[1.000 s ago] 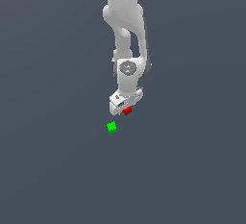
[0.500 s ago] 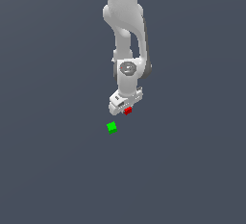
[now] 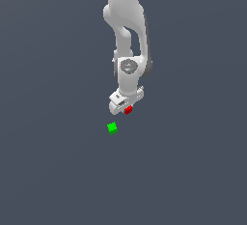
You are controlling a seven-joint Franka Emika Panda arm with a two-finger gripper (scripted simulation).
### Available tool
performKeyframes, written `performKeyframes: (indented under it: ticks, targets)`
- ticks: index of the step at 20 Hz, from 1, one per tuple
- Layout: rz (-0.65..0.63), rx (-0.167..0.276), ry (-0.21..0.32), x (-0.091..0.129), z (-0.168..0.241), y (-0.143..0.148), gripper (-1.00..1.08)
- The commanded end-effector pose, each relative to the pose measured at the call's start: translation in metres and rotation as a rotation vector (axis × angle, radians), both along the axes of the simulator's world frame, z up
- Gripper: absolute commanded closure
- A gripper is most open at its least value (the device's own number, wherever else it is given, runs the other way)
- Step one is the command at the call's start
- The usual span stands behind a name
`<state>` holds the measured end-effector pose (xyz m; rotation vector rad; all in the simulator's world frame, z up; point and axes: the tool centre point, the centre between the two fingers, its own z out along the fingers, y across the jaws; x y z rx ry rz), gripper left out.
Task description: Stack the red cube on top of the green cube.
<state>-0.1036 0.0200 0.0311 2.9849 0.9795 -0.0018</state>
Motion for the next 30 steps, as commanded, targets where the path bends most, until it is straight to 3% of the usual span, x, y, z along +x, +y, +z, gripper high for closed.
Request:
performKeyframes:
  ticks: [1,15,24,30]
  targets:
    - [0.0,0.0,-0.001,0.0,0.01,0.0,1.08]
    - [0.001,0.0,-0.001,0.0,0.083,0.001,1.08]
    - [0.0,0.001,-0.002,0.003,0.087,-0.001,1.08]
    - [0.0,0.0,-0.002,0.017,0.079,-0.011,1.08]
